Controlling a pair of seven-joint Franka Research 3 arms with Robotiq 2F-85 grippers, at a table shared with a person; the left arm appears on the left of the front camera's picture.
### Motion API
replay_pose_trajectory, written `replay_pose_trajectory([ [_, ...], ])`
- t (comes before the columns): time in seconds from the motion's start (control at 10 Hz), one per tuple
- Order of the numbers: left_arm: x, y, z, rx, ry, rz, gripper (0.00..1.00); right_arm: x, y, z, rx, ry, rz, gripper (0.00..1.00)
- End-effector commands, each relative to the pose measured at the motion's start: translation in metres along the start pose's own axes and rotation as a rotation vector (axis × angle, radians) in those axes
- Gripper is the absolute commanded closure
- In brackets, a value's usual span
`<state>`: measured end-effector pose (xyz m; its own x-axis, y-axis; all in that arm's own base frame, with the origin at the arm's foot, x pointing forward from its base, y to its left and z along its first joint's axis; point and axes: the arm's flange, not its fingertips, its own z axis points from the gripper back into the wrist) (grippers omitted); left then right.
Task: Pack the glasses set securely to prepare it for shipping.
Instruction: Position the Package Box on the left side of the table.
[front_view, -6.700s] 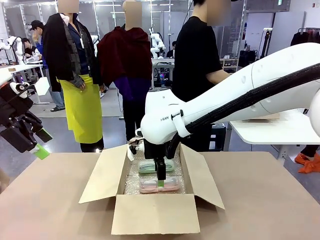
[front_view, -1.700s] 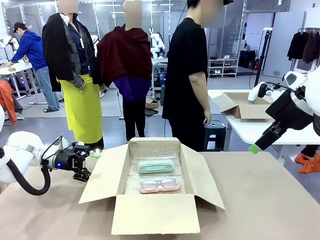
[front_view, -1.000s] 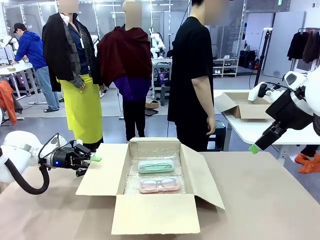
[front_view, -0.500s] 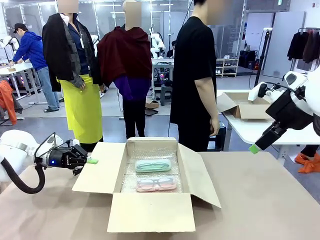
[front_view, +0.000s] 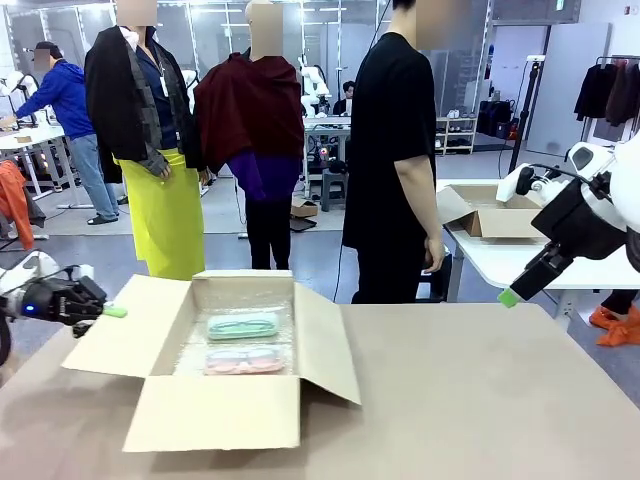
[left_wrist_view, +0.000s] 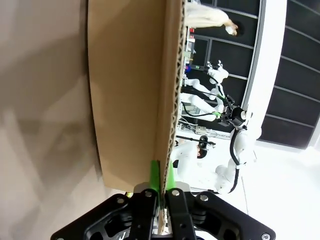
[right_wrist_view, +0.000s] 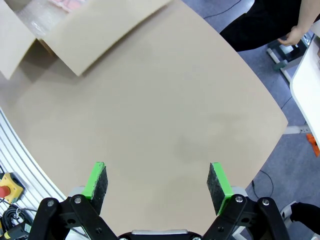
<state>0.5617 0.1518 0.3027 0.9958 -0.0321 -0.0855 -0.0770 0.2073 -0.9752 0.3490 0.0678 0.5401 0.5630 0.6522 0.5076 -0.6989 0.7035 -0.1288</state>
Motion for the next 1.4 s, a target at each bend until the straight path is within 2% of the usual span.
replay_pose_trajectory([
  [0.0, 0.004, -0.001, 0.035, 0.021, 0.025, 0.025, 1.00, 0.003, 0.003, 0.000, -0.016, 0.000, -0.016, 0.00],
  [0.5, -0.021, -0.009, 0.125, 0.106, -0.039, 0.040, 1.00, 0.003, 0.003, 0.000, -0.016, 0.000, -0.016, 0.00],
  [0.8, -0.023, -0.014, 0.143, 0.112, -0.055, 0.062, 1.00, 0.003, 0.003, 0.000, -0.016, 0.000, -0.016, 0.00],
  [1.3, -0.030, -0.030, 0.150, 0.163, -0.139, 0.047, 0.11, 0.003, 0.003, 0.000, -0.016, 0.000, -0.016, 0.00],
])
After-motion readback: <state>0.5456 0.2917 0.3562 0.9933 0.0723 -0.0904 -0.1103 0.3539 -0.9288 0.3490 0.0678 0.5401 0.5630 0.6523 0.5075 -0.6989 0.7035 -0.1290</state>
